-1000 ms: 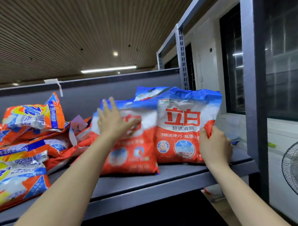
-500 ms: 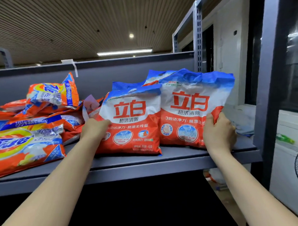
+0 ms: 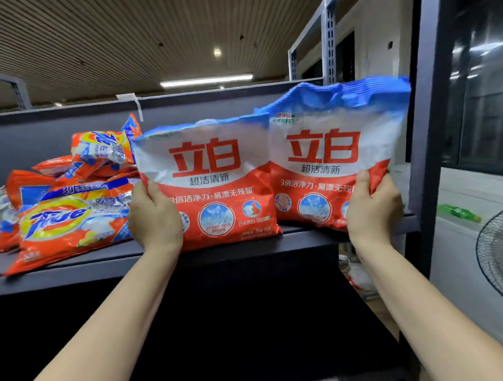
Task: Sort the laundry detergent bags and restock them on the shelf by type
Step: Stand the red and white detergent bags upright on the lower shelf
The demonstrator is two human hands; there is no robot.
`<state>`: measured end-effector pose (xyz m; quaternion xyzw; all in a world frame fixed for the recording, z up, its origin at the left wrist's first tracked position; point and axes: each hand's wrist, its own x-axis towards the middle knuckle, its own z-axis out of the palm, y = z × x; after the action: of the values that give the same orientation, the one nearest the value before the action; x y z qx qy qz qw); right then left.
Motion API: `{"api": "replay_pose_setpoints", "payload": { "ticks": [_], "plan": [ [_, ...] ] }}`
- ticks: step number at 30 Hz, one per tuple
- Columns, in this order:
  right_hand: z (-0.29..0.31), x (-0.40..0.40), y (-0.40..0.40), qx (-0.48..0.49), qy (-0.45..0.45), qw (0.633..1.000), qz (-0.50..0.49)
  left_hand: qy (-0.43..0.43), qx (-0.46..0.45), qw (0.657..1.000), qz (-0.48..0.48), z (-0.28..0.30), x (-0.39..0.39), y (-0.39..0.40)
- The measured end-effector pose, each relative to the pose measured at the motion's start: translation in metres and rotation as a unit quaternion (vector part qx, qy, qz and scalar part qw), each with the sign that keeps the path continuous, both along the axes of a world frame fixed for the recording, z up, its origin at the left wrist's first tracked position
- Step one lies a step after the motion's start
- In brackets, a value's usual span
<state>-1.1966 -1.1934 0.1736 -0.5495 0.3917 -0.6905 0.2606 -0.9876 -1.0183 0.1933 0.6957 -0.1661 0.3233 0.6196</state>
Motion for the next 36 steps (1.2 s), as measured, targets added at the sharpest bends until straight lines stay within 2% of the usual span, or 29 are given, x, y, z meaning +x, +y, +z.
{"api": "replay_pose_setpoints", "payload": {
  "ticks": [4, 9, 14, 16, 19, 25, 30, 32, 34, 36],
  "plan": [
    [-0.011, -0.024, 0.028, -0.004, -0.056, 0.997, -0.044, -0.053, -0.025, 0.998, -0.015, -0.019, -0.021, 0.027],
    [-0.047, -0.048, 0.049, 0.004, -0.103, 0.994, -0.035, -0.071, 0.008, 0.996, -0.049, -0.071, -0.046, 0.053],
    [-0.079, -0.076, 0.059, -0.006, -0.159, 0.987, -0.026, 0.001, 0.063, 0.995, -0.075, -0.134, -0.049, 0.071],
    [-0.097, -0.088, 0.056, -0.025, -0.110, 0.993, -0.035, 0.047, 0.083, 0.993, -0.068, -0.158, -0.047, 0.074],
    [-0.133, -0.097, 0.056, -0.040, 0.035, 0.998, -0.016, 0.109, 0.099, 0.986, -0.078, -0.187, -0.046, 0.073],
    [-0.204, -0.070, 0.035, 0.022, 0.259, 0.964, 0.050, 0.244, 0.065, 0.959, -0.128, -0.227, -0.038, 0.045],
    [-0.243, -0.039, -0.033, 0.150, 0.262, 0.952, 0.059, 0.374, -0.041, 0.915, -0.145, -0.241, -0.008, 0.000],
    [-0.246, -0.026, -0.065, 0.182, 0.252, 0.948, 0.073, 0.367, -0.049, 0.913, -0.173, -0.246, 0.005, -0.024],
    [-0.245, -0.013, -0.086, 0.198, 0.178, 0.955, 0.133, 0.339, -0.069, 0.918, -0.194, -0.252, 0.015, -0.050],
    [-0.248, -0.001, -0.106, 0.214, 0.143, 0.953, 0.162, 0.331, -0.096, 0.910, -0.230, -0.259, 0.022, -0.076]
  ]
}}
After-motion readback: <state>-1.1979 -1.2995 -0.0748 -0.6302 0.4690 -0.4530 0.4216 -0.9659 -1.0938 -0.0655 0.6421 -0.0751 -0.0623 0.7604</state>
